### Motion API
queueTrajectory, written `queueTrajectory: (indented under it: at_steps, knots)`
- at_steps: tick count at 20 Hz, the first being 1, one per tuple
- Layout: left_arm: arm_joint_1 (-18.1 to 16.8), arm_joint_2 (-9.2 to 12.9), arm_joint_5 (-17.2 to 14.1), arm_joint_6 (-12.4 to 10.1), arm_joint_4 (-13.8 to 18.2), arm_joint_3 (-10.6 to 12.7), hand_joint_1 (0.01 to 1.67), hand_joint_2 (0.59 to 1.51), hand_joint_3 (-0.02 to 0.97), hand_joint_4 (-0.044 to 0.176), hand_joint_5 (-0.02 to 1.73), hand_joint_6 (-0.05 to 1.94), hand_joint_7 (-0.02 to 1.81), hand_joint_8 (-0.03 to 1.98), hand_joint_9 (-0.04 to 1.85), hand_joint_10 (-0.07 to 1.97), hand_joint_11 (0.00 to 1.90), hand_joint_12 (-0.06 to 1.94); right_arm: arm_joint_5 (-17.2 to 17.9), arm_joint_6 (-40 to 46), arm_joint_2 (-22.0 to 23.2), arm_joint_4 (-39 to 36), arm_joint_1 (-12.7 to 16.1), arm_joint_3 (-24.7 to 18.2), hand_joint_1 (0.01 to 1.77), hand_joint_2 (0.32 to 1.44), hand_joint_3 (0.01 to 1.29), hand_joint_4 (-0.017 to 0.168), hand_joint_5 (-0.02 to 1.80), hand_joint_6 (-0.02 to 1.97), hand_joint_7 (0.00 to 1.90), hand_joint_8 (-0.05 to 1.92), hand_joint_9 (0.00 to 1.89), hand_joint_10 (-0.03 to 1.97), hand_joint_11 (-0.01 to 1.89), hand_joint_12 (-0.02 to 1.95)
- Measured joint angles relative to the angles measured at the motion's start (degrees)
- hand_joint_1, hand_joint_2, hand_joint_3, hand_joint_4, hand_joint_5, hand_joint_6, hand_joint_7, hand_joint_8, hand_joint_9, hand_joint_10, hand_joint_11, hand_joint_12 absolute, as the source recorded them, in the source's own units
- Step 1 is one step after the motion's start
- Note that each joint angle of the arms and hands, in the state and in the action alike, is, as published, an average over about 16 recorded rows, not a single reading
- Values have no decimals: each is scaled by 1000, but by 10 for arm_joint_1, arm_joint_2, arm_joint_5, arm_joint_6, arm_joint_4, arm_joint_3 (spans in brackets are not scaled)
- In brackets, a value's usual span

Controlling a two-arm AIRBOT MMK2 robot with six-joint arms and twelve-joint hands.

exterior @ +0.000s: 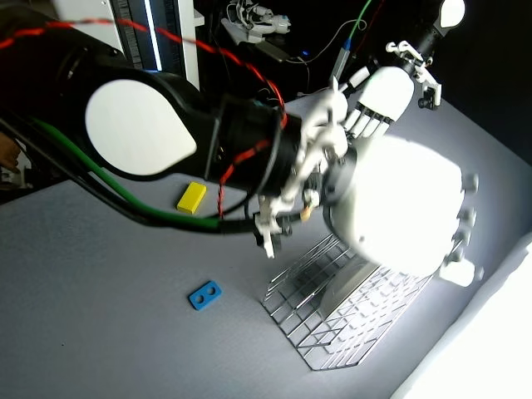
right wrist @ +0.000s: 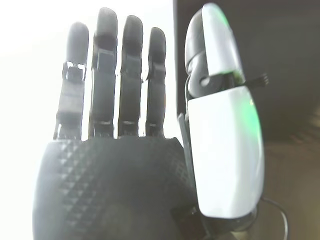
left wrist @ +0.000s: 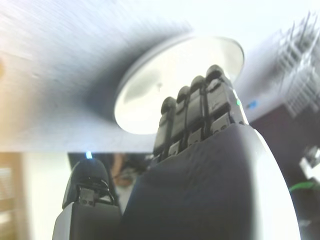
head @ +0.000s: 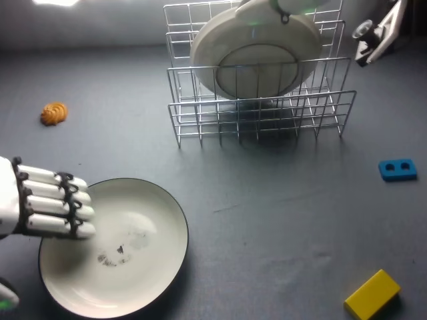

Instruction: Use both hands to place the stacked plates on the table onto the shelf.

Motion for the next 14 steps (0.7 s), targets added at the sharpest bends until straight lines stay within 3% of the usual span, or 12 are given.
queueTrajectory:
  at_steps: [8,14]
  knots:
    - [56,-2,33,-3,-46,3,23,1189,8,0,63,8,33,2,-14,-28,22,15,101,-101,29,-52,-33,-87,1112,907,11,-1,209,20,207,9,196,13,56,344]
    - [96,0,39,-10,-71,-4,23,1186,8,-1,50,-9,15,-2,-25,-43,28,27,124,-199,22,-67,-79,-126,1112,838,11,2,20,19,19,9,20,13,16,2]
